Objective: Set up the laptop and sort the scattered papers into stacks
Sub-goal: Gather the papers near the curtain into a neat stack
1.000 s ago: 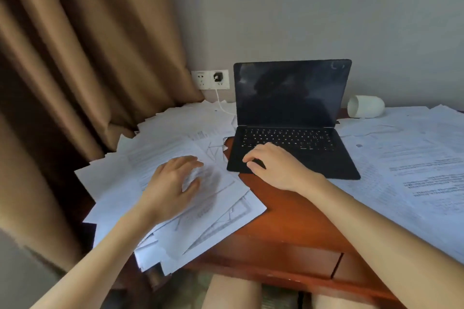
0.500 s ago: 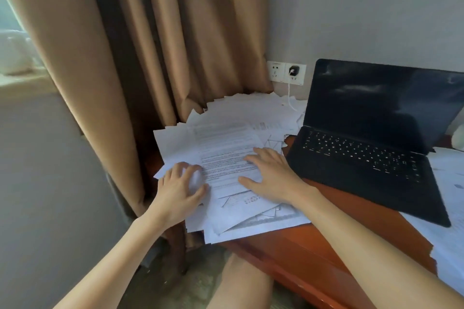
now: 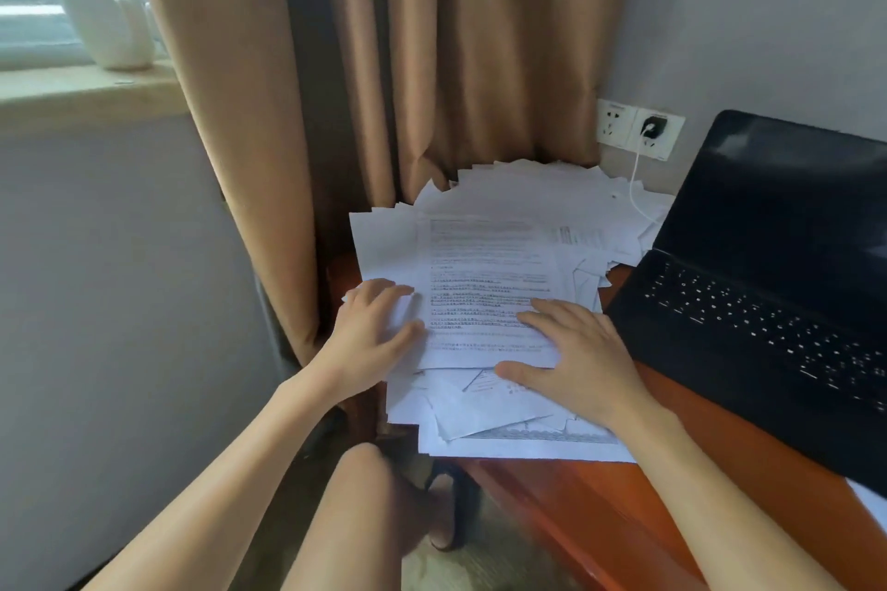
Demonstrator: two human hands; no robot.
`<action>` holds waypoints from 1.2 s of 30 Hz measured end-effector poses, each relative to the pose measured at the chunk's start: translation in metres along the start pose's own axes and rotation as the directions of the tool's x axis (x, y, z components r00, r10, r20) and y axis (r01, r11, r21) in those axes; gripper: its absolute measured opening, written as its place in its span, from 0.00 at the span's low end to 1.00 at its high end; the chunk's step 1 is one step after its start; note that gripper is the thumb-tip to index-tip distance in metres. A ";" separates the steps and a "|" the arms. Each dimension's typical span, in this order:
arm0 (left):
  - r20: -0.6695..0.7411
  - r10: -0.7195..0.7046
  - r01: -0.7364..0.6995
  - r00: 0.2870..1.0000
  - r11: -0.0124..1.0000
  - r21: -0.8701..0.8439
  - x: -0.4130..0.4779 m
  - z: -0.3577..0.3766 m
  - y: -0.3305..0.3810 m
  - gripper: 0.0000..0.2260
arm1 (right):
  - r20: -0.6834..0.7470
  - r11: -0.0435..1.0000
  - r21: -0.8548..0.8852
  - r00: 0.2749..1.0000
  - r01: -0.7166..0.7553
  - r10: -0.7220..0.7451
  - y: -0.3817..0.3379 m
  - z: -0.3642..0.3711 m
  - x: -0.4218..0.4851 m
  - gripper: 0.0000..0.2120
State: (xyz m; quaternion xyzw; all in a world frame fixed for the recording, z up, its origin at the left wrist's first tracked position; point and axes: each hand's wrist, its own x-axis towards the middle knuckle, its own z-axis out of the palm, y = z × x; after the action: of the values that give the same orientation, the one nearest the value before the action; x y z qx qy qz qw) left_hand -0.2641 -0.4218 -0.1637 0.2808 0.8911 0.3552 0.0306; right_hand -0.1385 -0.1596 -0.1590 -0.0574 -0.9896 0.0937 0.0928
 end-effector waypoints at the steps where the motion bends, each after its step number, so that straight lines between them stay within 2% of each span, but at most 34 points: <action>1: -0.009 -0.017 0.017 1.000 1.000 -0.005 0.001 -0.003 -0.001 0.29 | -0.029 0.999 -0.044 0.999 0.017 -0.018 0.000 0.001 0.000 0.41; 3: -0.050 -0.044 0.045 0.998 0.999 0.023 0.006 -0.010 -0.007 0.28 | -0.184 0.993 -0.080 0.978 0.084 -0.097 0.001 0.005 0.003 0.32; 5: -0.027 -0.073 0.074 0.997 0.996 0.055 0.012 -0.017 -0.014 0.27 | -0.407 0.973 -0.091 0.883 0.213 -0.232 0.003 0.008 0.005 0.24; 7: 0.024 -0.096 0.094 0.995 0.993 0.075 0.018 -0.021 -0.018 0.25 | -0.495 0.945 -0.128 0.806 0.302 -0.325 0.005 0.010 0.009 0.17; 9: 0.016 -0.089 0.087 0.996 0.991 0.099 0.023 -0.022 -0.019 0.23 | -0.507 0.954 -0.095 0.811 0.286 -0.294 0.004 0.010 0.012 0.16; 11: -0.024 -0.077 0.079 0.997 0.993 0.082 0.028 -0.024 -0.016 0.21 | -0.511 0.976 -0.002 0.838 0.219 -0.189 0.003 0.009 0.015 0.17; 14: -0.026 -0.134 0.129 0.991 0.983 -0.133 0.039 -0.027 -0.016 0.18 | -0.444 0.978 0.164 0.895 0.130 -0.045 -0.007 0.006 0.016 0.15; 17: 0.140 -0.232 0.263 0.963 0.924 -0.278 0.042 -0.032 -0.014 0.25 | -0.356 0.946 0.305 0.935 0.109 0.007 -0.018 0.004 0.017 0.10; 20: 0.326 -0.261 0.391 0.909 0.807 -0.444 0.036 -0.034 -0.012 0.30 | -0.290 0.934 0.332 0.957 0.132 -0.032 -0.029 0.007 0.018 0.15; 22: 0.390 -0.289 0.478 0.874 0.656 -0.585 0.031 -0.036 -0.009 0.25 | -0.271 0.931 0.322 0.959 0.172 -0.084 -0.036 0.010 0.017 0.16; 24: 0.476 -0.317 0.572 0.820 0.453 -0.684 0.031 -0.039 -0.006 0.19 | -0.253 0.925 0.320 0.959 0.207 -0.127 -0.041 0.012 0.015 0.15; 25: 0.518 -0.315 0.606 0.795 0.371 -0.704 0.032 -0.040 -0.005 0.19 | -0.235 0.921 0.321 0.960 0.222 -0.150 -0.042 0.012 0.013 0.16; 26: 0.537 -0.314 0.621 0.783 0.344 -0.704 0.033 -0.041 -0.004 0.21 | -0.207 0.918 0.322 0.964 0.231 -0.169 -0.043 0.012 0.012 0.17; 28: 0.513 -0.326 0.608 0.794 0.406 -0.682 0.037 -0.042 0.001 0.23 | -0.137 0.921 0.330 0.976 0.208 -0.172 -0.045 0.010 0.010 0.19; 30: 0.458 -0.338 0.567 0.822 0.565 -0.600 0.038 -0.041 0.009 0.19 | -0.059 0.896 0.423 0.991 0.137 -0.123 -0.047 0.003 0.008 0.17; 32: 0.379 -0.339 0.497 0.861 0.716 -0.490 0.039 -0.036 0.012 0.16 | 0.017 0.821 0.570 0.998 0.039 -0.060 -0.048 -0.004 0.006 0.11; 33: 0.342 -0.332 0.464 0.879 0.761 -0.453 0.039 -0.034 0.011 0.16 | 0.017 0.800 0.600 0.999 0.013 -0.029 -0.046 -0.006 0.005 0.09; 36: 0.230 -0.283 0.360 0.931 0.817 -0.450 0.032 -0.032 0.004 0.17 | -0.064 0.846 0.531 0.993 -0.047 0.095 -0.029 -0.005 0.006 0.09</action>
State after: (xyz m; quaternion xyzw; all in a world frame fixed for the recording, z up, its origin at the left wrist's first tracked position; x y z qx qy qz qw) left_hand -0.2976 -0.4220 -0.1329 0.1356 0.8030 0.5338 0.2278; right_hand -0.1459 -0.1862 -0.1479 -0.0703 -0.9177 0.3632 0.1448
